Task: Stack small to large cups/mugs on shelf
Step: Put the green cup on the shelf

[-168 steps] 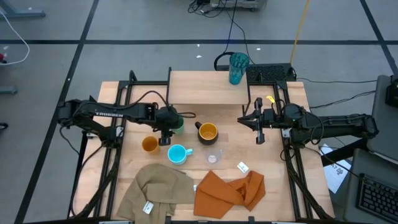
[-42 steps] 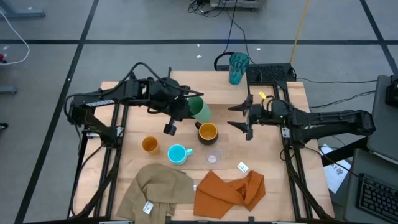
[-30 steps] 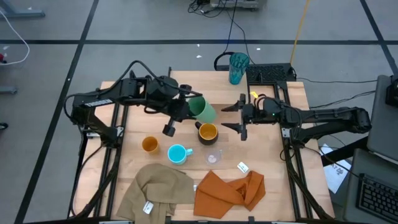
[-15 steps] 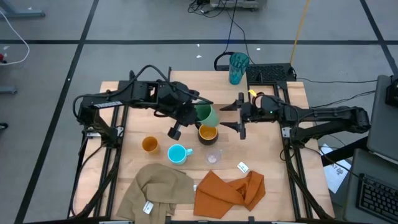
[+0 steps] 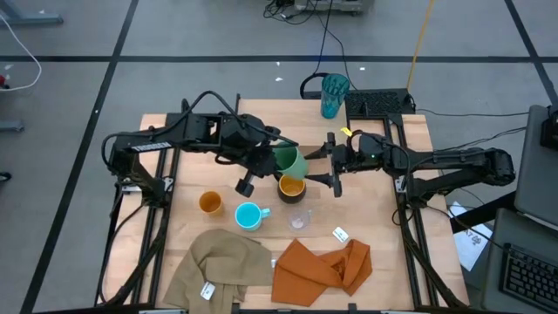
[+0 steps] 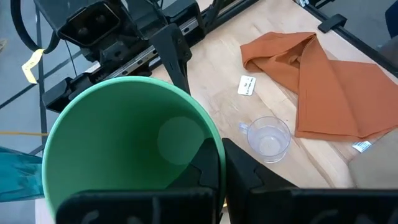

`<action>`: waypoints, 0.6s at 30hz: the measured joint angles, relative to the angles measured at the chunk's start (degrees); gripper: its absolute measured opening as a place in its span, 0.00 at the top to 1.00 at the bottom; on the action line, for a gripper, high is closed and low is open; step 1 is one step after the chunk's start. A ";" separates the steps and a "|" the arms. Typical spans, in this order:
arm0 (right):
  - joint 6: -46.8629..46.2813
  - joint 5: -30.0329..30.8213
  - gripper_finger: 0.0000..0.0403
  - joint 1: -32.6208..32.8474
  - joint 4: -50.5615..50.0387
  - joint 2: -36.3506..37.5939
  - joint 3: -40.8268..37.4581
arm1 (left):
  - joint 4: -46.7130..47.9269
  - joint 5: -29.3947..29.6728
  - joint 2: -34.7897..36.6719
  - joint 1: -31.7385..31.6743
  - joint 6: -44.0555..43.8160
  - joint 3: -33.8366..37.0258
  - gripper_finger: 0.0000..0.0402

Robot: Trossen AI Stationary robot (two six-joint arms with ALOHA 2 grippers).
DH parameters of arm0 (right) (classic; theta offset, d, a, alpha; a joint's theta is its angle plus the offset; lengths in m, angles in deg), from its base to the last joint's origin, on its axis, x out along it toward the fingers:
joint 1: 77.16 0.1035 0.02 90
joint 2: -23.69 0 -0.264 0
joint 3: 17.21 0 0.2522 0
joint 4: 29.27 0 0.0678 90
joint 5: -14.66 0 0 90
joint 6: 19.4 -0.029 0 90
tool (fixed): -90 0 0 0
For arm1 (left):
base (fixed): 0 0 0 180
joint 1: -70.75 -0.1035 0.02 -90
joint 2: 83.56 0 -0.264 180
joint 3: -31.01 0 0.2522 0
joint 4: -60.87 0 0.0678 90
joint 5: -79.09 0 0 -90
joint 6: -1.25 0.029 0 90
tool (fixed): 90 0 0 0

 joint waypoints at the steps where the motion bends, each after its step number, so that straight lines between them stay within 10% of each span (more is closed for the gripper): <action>1: 0.04 0.00 0.34 0.00 0.00 -0.04 0.00 | 0.00 0.02 0.00 0.00 0.02 0.02 1.00; 18: 0.95 -0.04 0.33 0.00 -4.14 -4.14 4.96 | 0.07 0.97 0.11 -0.27 1.16 0.09 1.00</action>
